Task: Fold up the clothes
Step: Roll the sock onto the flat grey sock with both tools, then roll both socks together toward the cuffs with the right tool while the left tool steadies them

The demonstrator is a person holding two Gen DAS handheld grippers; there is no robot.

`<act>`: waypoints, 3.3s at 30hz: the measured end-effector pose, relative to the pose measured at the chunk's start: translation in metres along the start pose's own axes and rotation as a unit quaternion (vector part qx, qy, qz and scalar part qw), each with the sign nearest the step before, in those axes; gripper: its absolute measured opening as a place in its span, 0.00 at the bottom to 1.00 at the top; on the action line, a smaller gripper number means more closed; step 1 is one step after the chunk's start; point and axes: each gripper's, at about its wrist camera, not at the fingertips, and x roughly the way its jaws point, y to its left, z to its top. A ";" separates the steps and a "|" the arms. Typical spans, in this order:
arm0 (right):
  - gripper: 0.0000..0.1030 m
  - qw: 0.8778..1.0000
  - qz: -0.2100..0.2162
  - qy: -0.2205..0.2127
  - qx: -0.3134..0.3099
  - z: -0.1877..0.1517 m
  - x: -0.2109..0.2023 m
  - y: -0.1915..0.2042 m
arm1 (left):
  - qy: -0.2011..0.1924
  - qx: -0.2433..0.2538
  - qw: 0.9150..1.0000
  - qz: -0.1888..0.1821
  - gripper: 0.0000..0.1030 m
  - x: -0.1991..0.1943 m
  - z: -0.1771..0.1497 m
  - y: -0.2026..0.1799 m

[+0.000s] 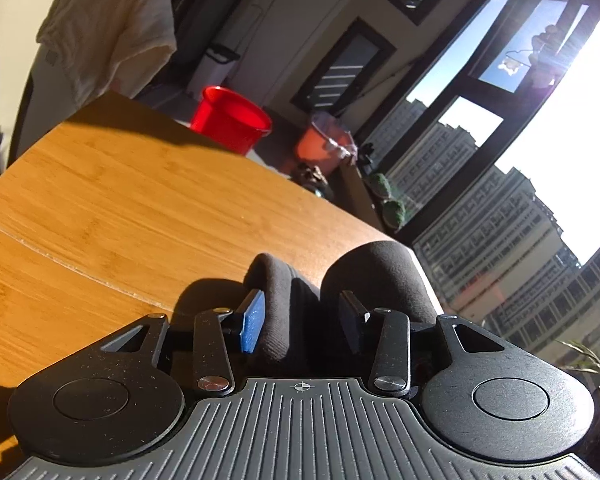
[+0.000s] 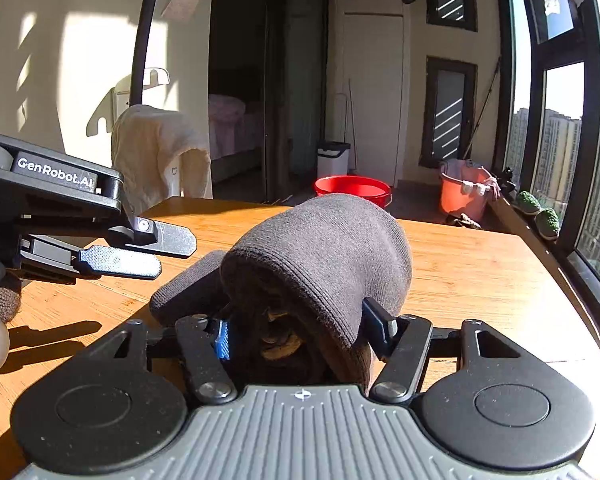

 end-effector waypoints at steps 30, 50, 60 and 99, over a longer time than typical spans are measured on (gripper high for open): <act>0.57 0.967 0.152 0.086 0.184 -0.010 -0.003 -0.104 | 0.037 0.130 0.990 0.032 0.73 0.055 -0.031 -0.061; 0.70 0.979 0.165 0.017 0.119 0.094 0.075 -0.103 | 0.015 0.179 0.982 0.064 0.80 0.095 0.004 -0.057; 0.57 0.978 0.103 0.108 0.146 0.056 0.125 -0.103 | -0.017 0.179 0.983 0.043 0.76 0.079 0.007 -0.060; 0.90 0.997 0.050 0.032 0.043 0.020 0.072 -0.101 | 0.026 0.203 0.979 0.001 0.64 0.138 0.024 -0.100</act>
